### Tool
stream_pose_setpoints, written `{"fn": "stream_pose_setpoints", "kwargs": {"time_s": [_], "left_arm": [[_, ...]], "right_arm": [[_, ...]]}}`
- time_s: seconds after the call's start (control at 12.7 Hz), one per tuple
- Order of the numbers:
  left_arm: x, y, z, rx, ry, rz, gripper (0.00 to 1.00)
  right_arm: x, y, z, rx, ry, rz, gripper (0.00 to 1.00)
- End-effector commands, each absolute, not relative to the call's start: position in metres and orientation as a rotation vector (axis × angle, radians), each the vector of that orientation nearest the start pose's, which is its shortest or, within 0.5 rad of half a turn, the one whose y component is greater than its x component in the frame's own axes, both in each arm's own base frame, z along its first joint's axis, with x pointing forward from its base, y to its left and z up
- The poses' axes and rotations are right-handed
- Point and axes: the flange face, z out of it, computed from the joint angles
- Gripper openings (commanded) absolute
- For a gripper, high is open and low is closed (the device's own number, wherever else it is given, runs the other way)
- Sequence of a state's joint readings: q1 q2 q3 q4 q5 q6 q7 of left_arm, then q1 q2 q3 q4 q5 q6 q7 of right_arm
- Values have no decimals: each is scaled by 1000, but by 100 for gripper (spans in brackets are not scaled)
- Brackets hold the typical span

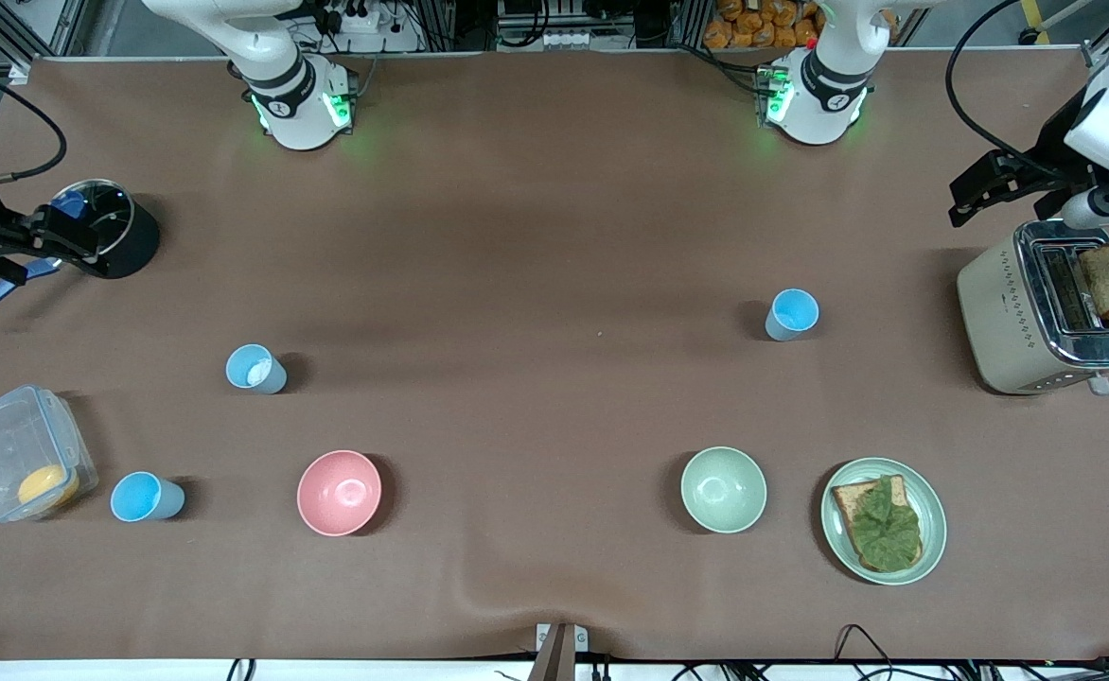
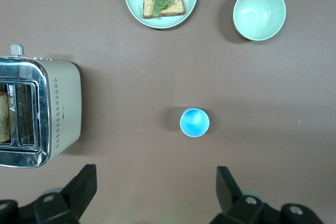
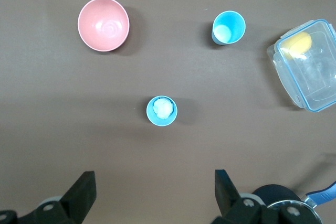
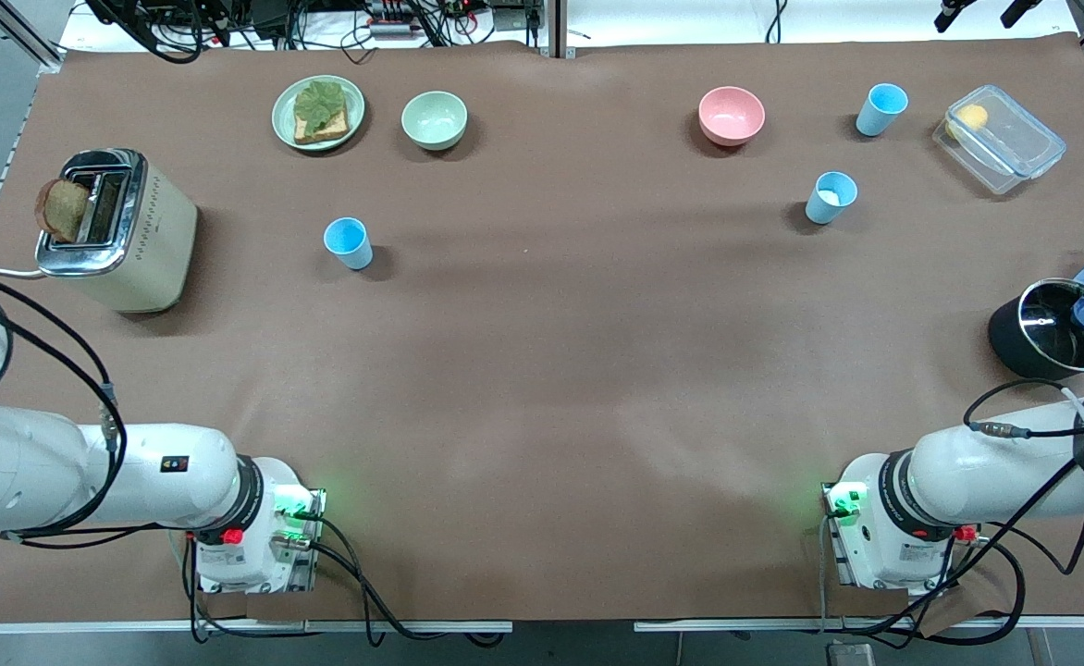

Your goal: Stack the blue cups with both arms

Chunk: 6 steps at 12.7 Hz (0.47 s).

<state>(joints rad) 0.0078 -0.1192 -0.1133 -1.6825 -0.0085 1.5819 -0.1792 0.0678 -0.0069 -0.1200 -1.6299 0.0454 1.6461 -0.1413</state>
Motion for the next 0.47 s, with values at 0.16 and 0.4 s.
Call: {"fn": "stream_pose_setpoints", "kwargs": {"time_s": [0.16,0.4], "left_arm": [[512,-56,647,-3128,-140,-64,100],[513,-56,644,-3128,-138,-57,100]], "right_arm": [[559,-30,611,-3110,-103,-36,100],[559,-30,611,-3110,-103,-36,100]]}}
